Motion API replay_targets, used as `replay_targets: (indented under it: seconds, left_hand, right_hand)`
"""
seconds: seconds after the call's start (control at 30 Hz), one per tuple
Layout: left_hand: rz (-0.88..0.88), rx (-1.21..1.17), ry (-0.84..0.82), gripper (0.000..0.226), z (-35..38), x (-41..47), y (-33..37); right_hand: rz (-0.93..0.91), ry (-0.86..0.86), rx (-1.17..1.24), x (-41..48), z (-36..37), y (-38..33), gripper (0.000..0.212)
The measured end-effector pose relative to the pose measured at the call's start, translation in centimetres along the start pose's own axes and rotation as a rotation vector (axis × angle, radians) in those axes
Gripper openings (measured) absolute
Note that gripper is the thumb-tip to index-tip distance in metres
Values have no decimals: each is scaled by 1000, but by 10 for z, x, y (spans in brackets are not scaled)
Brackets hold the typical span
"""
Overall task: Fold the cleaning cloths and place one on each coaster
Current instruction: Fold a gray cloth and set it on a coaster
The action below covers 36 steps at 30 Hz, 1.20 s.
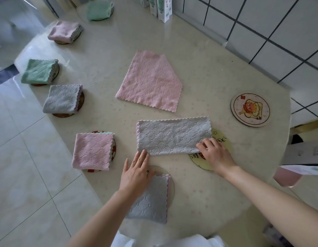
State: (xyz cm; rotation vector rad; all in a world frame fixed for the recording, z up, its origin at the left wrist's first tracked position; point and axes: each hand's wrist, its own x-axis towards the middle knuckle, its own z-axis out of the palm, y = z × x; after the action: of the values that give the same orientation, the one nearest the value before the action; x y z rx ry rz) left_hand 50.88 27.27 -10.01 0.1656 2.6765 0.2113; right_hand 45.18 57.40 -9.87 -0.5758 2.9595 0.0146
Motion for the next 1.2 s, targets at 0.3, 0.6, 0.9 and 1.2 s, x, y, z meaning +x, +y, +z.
replay_targets:
  seconds: [0.3, 0.6, 0.9, 1.2]
  left_hand:
    - [8, 26, -10, 81, -13, 16, -8]
    - [220, -183, 92, 62, -35, 30, 64]
    - [315, -344, 108, 31, -23, 10, 51]
    - [448, -369, 32, 45, -28, -6, 6]
  right_hand:
    - [33, 194, 181, -7, -30, -4, 32]
    - [-99, 249, 444, -23, -60, -67, 28]
    - [-124, 129, 677, 3, -73, -64, 15]
    - [-524, -174, 184, 11, -11, -26, 82]
